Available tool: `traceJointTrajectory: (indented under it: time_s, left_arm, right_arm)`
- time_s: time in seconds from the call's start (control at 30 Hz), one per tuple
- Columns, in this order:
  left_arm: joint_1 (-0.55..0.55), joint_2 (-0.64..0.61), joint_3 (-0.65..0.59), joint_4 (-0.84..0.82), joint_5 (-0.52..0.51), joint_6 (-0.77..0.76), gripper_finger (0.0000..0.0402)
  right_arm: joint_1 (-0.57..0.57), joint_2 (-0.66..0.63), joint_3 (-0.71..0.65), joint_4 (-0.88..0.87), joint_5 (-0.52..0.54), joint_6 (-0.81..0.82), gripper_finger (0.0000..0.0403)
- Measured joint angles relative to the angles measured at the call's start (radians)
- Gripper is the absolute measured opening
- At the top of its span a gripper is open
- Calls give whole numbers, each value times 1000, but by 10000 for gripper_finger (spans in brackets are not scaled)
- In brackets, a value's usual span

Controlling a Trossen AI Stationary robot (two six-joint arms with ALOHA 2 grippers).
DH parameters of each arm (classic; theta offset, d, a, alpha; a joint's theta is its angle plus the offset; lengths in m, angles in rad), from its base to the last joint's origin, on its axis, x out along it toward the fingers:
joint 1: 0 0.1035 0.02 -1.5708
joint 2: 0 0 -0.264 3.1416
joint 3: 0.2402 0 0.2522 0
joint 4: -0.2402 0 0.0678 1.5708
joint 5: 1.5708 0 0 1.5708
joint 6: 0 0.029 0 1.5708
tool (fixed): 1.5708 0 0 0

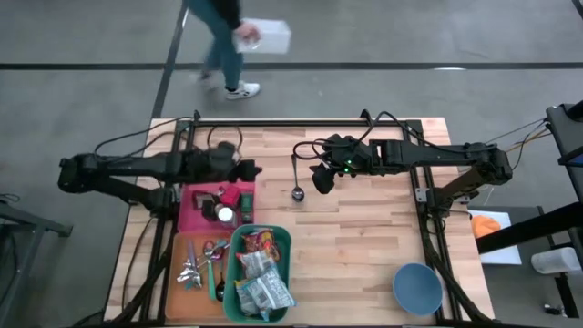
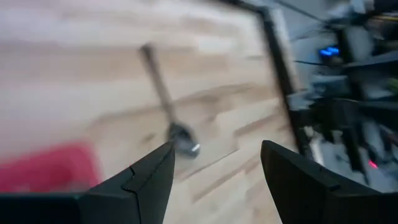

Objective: Pick & Place Food Item
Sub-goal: Put the black spoon into the orange bin

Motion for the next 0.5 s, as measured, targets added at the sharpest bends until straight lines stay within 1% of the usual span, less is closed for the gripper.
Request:
traceJointTrajectory:
  time_s: [0.07,0.17,0.23,0.3,0.37,0.5]
  left_arm:
    - [59,2,0,98,70,138,239]
    - [127,-4,2,218,193,418,239]
    - [152,-21,2,244,273,594,239]
    - [151,-49,0,264,299,771,239]
    - [142,-82,0,266,300,875,239]
    - [140,-167,0,276,292,937,239]
  right_arm:
    - [0,0,0,0,0,0,233]
    - [0,0,0,0,0,0,233]
    - [0,0,0,0,0,0,233]
    - [0,0,0,0,0,0,233]
    - [0,0,0,0,0,0,233]
    - [0,0,0,0,0,0,233]
